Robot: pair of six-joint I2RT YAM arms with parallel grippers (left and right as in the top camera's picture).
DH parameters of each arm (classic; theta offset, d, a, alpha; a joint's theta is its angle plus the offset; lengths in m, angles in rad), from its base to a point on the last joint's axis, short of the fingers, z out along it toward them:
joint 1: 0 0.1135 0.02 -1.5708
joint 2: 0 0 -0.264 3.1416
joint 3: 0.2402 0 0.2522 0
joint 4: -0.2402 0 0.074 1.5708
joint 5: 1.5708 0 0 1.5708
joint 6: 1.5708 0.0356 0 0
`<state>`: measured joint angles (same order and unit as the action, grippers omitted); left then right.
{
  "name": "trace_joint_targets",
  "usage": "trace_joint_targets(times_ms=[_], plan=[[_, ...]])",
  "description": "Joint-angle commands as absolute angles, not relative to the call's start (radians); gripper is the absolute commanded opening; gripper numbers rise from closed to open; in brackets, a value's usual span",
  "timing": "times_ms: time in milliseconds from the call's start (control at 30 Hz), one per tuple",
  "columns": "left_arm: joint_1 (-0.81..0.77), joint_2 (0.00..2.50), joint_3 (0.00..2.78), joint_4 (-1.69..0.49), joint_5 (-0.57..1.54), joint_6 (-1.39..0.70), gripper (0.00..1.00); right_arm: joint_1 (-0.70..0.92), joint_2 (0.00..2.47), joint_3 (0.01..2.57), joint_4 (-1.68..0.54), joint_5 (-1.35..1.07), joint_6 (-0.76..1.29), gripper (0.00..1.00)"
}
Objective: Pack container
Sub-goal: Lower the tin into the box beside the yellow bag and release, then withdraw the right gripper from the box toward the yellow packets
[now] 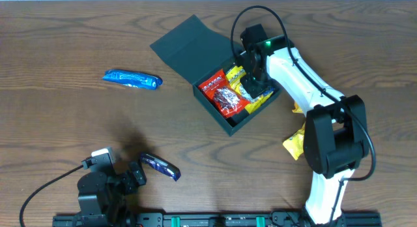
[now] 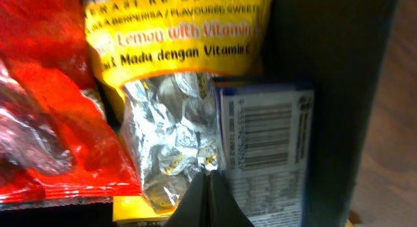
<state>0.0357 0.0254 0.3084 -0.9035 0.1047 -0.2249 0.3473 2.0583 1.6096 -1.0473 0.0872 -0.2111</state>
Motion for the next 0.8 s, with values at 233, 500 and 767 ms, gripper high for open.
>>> trace_joint_targets(times_ms=[233, 500, 767], plan=[[0.039, 0.024, 0.293, -0.964, 0.102, -0.217, 0.96, 0.334, 2.067, 1.575, -1.021, 0.109, -0.196, 0.01], [0.039, 0.024, 0.293, -0.964, 0.102, -0.217, 0.95, 0.389, 2.066, 1.591, -1.071, 0.033, -0.196, 0.01], [0.039, 0.024, 0.293, -0.964, 0.102, -0.217, 0.95, 0.461, 1.982, 1.614, -1.067, 0.077, -0.147, 0.01]])
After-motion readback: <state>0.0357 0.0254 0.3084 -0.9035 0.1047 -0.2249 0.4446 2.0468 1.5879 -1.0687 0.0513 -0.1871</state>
